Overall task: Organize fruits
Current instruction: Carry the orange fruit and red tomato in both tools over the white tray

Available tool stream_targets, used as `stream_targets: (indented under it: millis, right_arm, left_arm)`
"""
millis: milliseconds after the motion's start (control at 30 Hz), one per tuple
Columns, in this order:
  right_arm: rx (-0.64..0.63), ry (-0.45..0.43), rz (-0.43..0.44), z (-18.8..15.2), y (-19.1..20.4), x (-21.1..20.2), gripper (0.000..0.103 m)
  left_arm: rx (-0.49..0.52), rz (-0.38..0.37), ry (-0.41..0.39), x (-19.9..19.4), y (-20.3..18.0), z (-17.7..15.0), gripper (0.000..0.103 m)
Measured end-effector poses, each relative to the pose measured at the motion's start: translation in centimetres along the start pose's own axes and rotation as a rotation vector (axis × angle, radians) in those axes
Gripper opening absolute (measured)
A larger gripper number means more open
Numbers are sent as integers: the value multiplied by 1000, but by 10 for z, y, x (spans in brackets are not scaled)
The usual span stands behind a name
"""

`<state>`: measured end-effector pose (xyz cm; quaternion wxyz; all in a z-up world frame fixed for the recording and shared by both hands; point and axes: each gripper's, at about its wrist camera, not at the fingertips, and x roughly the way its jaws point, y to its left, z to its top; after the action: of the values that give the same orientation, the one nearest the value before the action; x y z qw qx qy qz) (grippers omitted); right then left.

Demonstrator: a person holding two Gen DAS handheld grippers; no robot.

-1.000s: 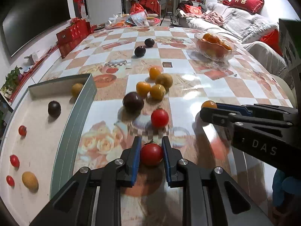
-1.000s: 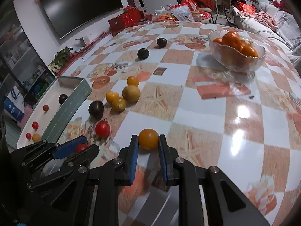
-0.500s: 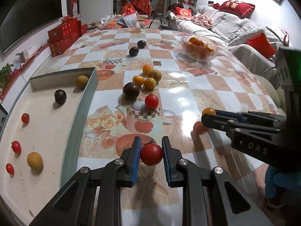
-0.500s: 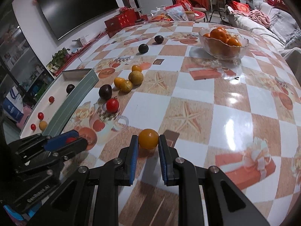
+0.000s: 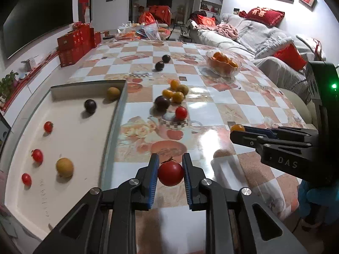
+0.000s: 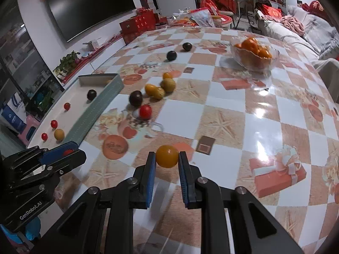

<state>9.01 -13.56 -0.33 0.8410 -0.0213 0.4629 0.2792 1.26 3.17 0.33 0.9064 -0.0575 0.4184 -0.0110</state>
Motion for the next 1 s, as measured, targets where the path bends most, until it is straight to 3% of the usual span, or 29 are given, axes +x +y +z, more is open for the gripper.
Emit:
stream_targets:
  millis: [433,1000]
  right_arm:
    - [-94,-8,34,13,68,-2,23]
    - [-177,22,108,31,140,21,23]
  left_arm:
    - [-72,38,-52,-33,52,-10,24]
    - [-133,166,-56,-41,121,-12,24]
